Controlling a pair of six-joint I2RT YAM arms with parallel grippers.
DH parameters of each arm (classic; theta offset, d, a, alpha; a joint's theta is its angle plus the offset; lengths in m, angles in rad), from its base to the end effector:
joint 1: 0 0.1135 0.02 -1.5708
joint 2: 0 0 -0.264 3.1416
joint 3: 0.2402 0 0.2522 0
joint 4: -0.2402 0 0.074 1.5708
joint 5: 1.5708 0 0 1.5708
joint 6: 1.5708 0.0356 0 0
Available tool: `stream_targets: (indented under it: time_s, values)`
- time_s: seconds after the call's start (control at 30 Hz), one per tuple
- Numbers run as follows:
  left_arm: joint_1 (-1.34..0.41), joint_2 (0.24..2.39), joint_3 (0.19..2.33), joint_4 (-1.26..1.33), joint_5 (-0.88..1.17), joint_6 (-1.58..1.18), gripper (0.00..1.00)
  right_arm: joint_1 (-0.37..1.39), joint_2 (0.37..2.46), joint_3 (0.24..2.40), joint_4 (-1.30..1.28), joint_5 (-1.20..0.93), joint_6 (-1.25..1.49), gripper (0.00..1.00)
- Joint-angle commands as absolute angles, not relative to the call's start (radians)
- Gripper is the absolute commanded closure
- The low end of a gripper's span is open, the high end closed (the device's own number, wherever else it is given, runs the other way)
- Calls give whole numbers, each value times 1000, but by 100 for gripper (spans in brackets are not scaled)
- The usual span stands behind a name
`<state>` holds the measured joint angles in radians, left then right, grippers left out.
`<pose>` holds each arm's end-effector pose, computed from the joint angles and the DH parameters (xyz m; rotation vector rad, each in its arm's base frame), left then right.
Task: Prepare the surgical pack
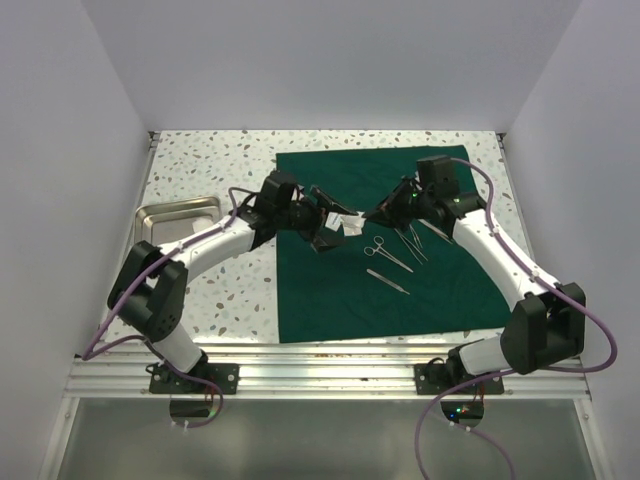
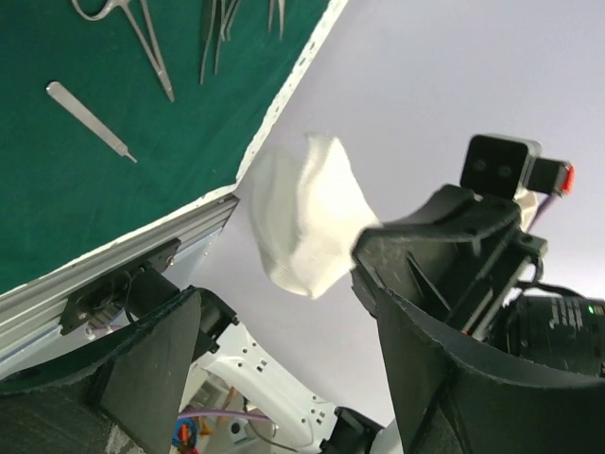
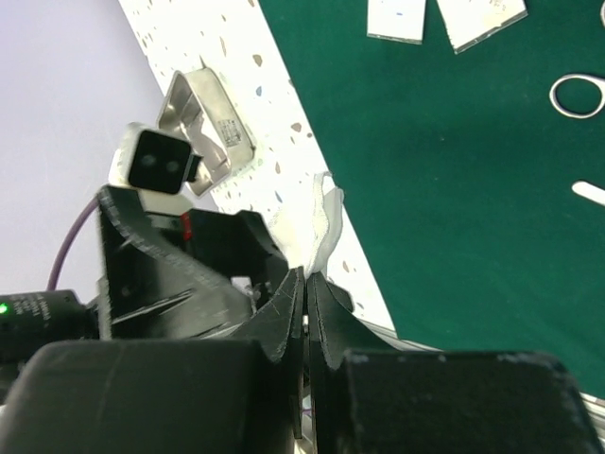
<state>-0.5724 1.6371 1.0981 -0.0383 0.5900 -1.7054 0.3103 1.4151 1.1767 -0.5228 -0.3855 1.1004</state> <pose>0.2964 -0.2145 0.2461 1.0242 -2.4007 1.5954 0.2899 0.1070 0.3010 0.7843 2.4348 1.0869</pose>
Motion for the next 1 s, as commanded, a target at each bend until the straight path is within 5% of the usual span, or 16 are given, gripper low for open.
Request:
stream_targets:
  time_s: [0.0,0.4,0.7,0.83,0.97]
  values:
    - [-581,1646,1117,-58,578,-1762,23,319,1416,1204,-472,-394,1127,100]
    - [-574,1671,1101,20,551,-1822,41,357,1408,1177,-445,-411,1150,100]
    - [-515,1652,1055,52,537,-1773,94,367,1439,1172,-419,-454,1151,99]
    - [-424,1641,1048,40,574,-1605,100,364,1488,1225,-481,-488,1071,56]
    - [-269,1589,1029,-61,580,-1349,100,360,1548,1327,-629,-477,910,47]
